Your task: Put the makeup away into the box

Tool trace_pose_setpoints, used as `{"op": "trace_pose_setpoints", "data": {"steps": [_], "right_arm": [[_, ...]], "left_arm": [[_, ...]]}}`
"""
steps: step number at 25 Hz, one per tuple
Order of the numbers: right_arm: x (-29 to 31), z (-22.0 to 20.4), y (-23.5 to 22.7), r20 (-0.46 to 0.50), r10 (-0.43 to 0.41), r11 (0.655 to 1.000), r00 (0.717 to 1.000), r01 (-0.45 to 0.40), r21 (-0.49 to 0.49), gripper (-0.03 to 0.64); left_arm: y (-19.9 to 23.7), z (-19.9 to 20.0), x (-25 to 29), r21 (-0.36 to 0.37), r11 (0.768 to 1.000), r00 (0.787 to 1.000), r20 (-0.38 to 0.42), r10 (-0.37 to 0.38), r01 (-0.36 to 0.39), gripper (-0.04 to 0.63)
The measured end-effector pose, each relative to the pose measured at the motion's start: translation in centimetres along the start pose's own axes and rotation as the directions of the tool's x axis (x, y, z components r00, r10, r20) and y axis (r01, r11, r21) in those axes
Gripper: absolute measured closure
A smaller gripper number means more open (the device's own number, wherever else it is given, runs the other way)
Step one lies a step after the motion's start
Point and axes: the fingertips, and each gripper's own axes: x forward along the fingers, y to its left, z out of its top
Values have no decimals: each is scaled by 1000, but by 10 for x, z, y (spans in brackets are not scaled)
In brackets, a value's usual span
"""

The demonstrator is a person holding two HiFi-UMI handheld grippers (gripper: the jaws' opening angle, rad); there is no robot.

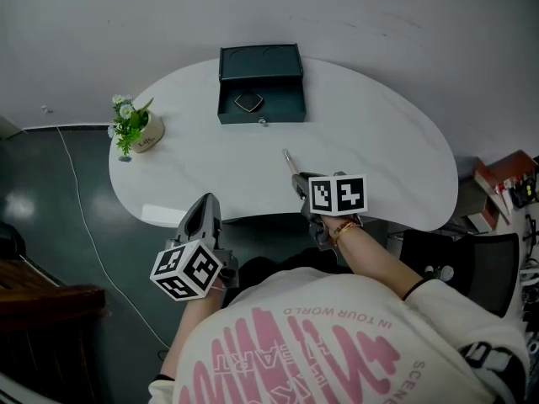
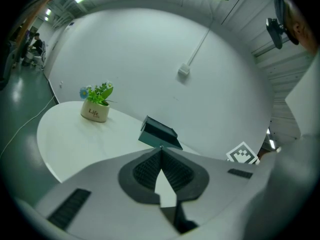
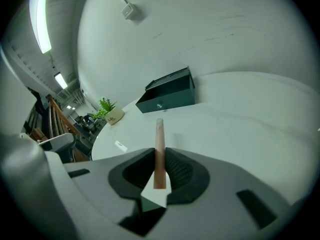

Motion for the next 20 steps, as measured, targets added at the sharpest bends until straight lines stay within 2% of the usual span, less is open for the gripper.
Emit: {"op": "trace_pose_setpoints", "data": {"steps": [5, 14, 17, 20], "right_arm": [[11, -10, 38, -21, 41, 999, 999, -42, -31, 552], [21, -31, 95, -96, 141, 982, 985, -151, -109, 552], [26, -28, 107, -109, 181, 974, 977, -193, -122, 552], [31, -15, 108, -106, 187, 971, 977, -200, -130, 552]], "left_arm": [[22, 1, -8, -16, 1000, 1000, 6, 8, -8, 594], [48, -4, -17, -15, 998, 998, 7, 66, -66, 594], [54, -4, -16, -22, 996, 997, 8, 82, -81, 594], [57, -2, -12, -18, 996, 996, 12, 88, -88, 594]]}}
